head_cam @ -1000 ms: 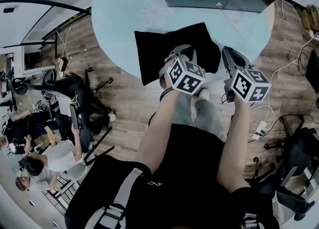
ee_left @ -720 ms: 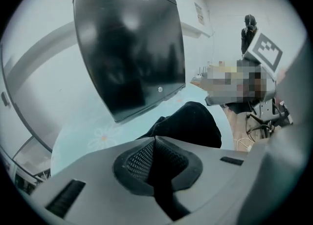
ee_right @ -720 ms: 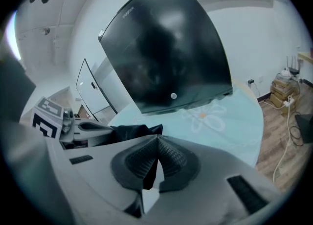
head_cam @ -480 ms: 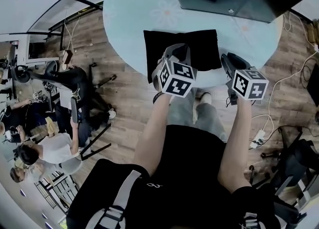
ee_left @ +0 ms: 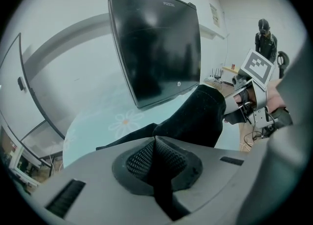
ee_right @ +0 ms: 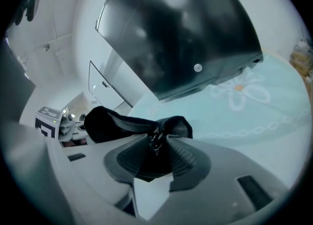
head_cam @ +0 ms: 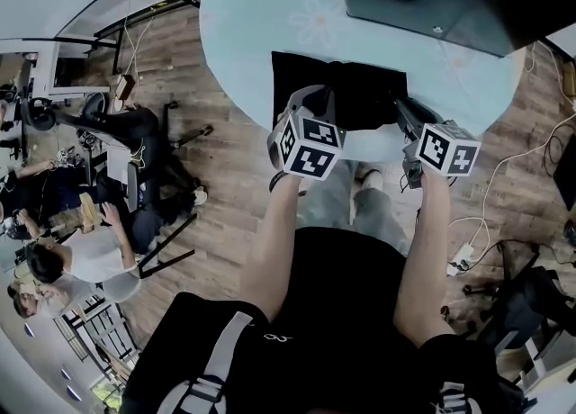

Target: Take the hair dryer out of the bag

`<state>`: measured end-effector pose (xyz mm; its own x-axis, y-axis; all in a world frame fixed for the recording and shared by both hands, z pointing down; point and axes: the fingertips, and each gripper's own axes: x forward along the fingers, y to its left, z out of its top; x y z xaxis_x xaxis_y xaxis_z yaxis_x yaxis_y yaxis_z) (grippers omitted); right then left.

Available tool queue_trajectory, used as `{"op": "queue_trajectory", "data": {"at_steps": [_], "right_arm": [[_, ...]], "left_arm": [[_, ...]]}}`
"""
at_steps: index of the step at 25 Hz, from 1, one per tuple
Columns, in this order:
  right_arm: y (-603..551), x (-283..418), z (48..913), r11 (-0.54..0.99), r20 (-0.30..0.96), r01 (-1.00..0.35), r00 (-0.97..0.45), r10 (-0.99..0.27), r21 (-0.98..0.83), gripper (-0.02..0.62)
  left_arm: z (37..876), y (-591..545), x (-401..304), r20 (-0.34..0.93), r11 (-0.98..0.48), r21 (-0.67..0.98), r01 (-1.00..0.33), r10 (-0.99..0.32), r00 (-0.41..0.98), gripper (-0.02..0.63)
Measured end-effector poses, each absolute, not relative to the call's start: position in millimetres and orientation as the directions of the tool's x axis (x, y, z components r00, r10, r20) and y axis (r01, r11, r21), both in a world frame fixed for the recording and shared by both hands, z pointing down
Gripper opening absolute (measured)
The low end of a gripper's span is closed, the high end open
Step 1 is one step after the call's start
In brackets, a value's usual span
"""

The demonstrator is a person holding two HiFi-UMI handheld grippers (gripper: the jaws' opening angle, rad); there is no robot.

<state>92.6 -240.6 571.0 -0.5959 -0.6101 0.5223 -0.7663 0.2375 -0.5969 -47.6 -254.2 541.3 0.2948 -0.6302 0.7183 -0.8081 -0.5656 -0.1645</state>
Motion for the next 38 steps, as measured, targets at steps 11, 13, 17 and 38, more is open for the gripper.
{"op": "queue_trajectory", "data": {"at_steps": [11, 13, 17, 38], "right_arm": [[-264, 64, 590, 0.179, 0.529, -0.736, -0.612, -0.587, -0.653, 0.174], [-270, 68, 594, 0.142, 0.549, -0.754, -0.581, -0.601, -0.642, 0.108], [-274, 72, 597, 0.113, 0.558, -0.750, -0.575, -0.598, -0.652, 0.046], [-294, 50, 562, 0.187, 0.523, -0.736, -0.613, -0.592, -0.651, 0.023]], "left_arm": [[538, -246, -58, 0.685, -0.625, -0.081, -0.776, -0.601, 0.413, 0.088], [537, -235, -59, 0.691, -0.686, -0.071, -0.725, -0.557, 0.460, 0.194], [550, -219, -99, 0.737, -0.663, -0.064, -0.746, -0.536, 0.412, 0.204], [610, -195, -205, 0.879, -0.504, -0.195, -0.841, -0.470, 0.078, 0.012]]}}
